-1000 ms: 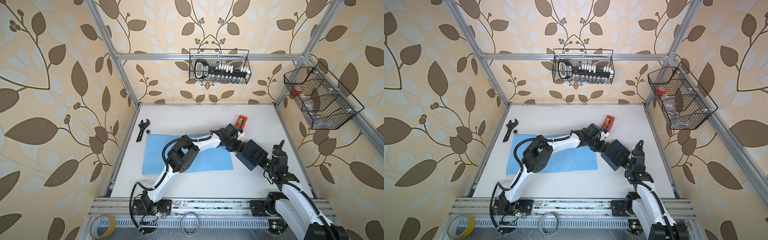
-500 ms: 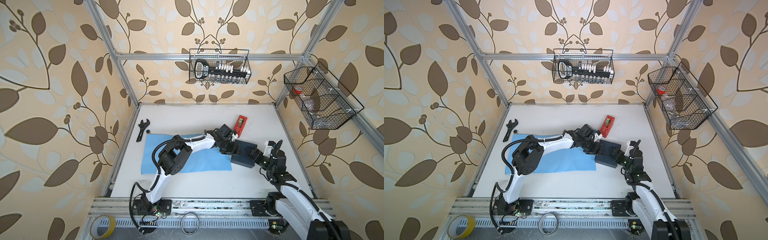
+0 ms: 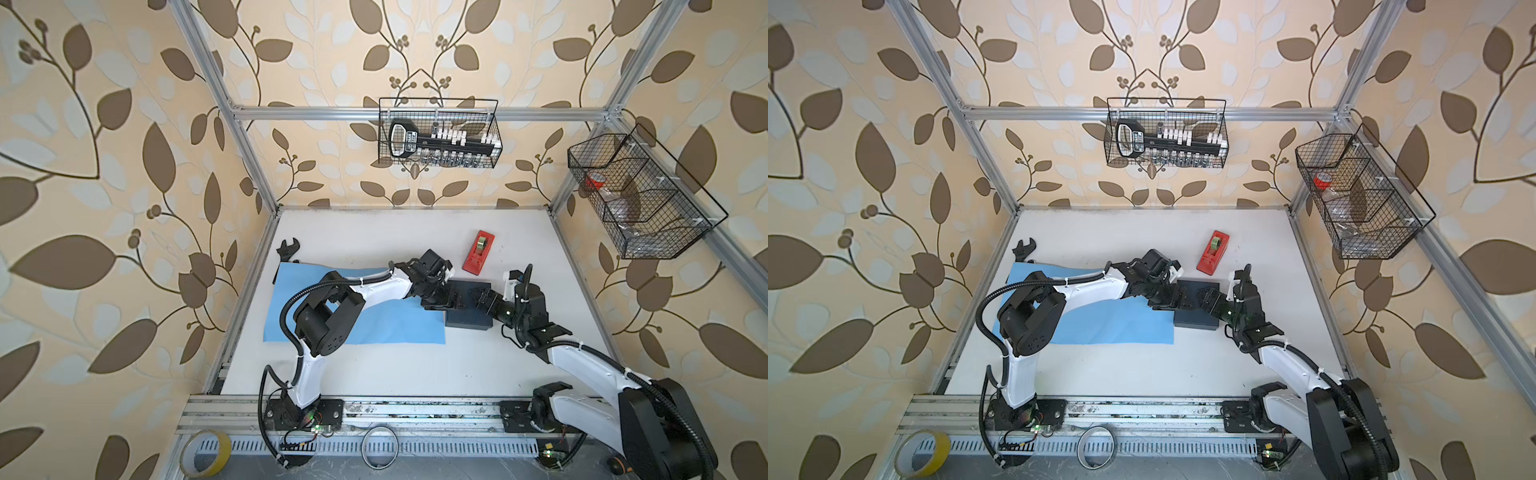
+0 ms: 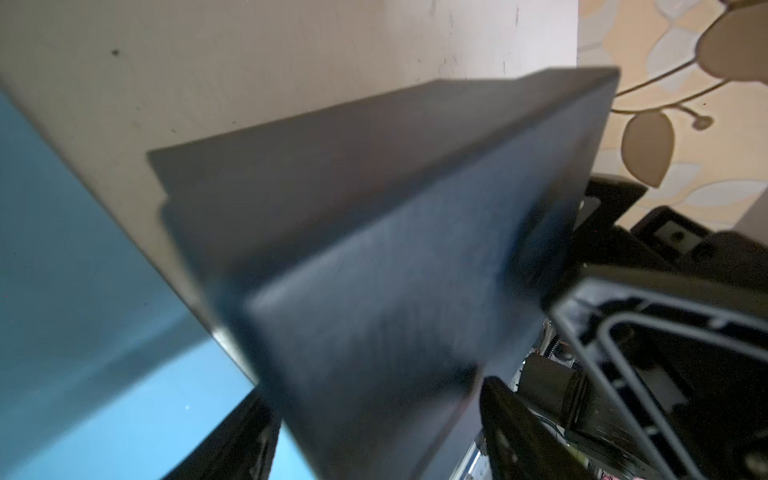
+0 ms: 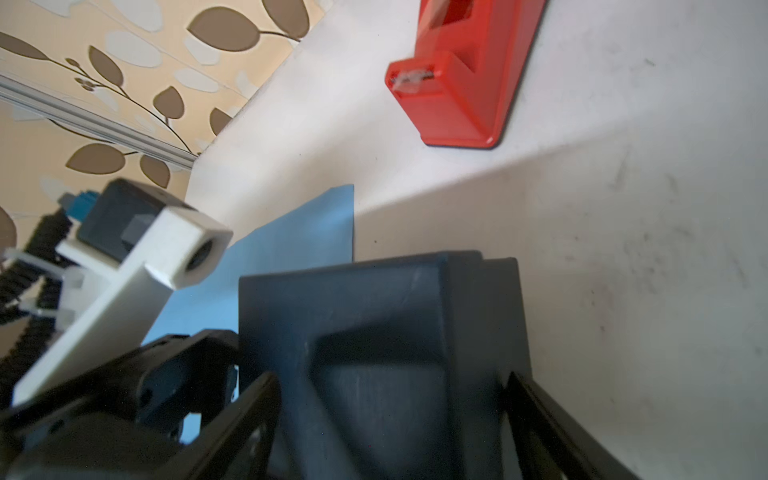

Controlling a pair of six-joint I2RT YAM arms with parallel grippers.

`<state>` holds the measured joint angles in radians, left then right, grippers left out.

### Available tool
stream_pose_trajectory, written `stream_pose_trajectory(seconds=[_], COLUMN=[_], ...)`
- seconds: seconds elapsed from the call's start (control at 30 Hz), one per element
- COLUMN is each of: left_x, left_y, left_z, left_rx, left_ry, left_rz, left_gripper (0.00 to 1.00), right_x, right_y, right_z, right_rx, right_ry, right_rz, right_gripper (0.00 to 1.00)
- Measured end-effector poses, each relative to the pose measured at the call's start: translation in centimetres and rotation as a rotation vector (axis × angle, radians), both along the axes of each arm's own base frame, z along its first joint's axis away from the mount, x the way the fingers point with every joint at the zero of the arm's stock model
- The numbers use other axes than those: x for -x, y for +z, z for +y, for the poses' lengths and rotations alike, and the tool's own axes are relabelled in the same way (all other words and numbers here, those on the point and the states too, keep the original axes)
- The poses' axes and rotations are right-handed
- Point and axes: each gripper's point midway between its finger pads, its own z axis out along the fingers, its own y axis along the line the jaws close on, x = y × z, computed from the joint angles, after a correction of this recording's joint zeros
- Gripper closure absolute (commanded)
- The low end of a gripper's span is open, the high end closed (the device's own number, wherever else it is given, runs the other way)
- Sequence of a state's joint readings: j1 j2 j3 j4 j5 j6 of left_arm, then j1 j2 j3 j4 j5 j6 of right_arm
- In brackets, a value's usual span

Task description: Wrap the gift box in paper

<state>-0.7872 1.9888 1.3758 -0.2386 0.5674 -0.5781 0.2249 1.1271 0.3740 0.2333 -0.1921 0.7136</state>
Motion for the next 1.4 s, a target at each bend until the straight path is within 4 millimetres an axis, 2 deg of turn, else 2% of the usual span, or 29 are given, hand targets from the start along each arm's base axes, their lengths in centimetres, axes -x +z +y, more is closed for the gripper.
stream_pose_trajectory(seconds=[0.17,0.4,0.73,0.9,1.07,1.3,1.4], left_x=[0.1,-0.4,-1.2,-2.4,-3.9,-5.3,-6.0], left_y=[0.2,1.2,1.6,0.4,-0.5,-0.1,0.5], left_z=[0.4,1.6,5.2,8.9,13.7,21.5,24.1], left_rx=[0.0,0.01,0.016,0.005,0.005,0.016,0.013], left_ry=[0.023,0.06,0.149,0.235,0.346,0.513,0.575], left_rz=[0.02,0.024,0.042,0.062,0.071,0.031,0.0], left_gripper=[0.24,0.24,0.25,0.24,0.23,0.18,0.17], right_x=[-1.3,-1.6,-1.9,-1.8,-1.3,-1.0,-1.0], right_y=[0.5,0.5,0.0,0.2,0.2,-0.1,0.1], right_z=[0.8,1.8,5.2,8.6,13.2,20.4,22.2], right_rx=[-0.014,-0.02,-0.038,-0.059,-0.076,-0.101,-0.112], right_ry=[0.021,0.047,0.126,0.206,0.304,0.449,0.49], right_rz=[-0.009,-0.004,0.043,0.063,0.091,0.129,0.132], right_gripper=[0.15,0.15,0.15,0.14,0.13,0.12,0.11])
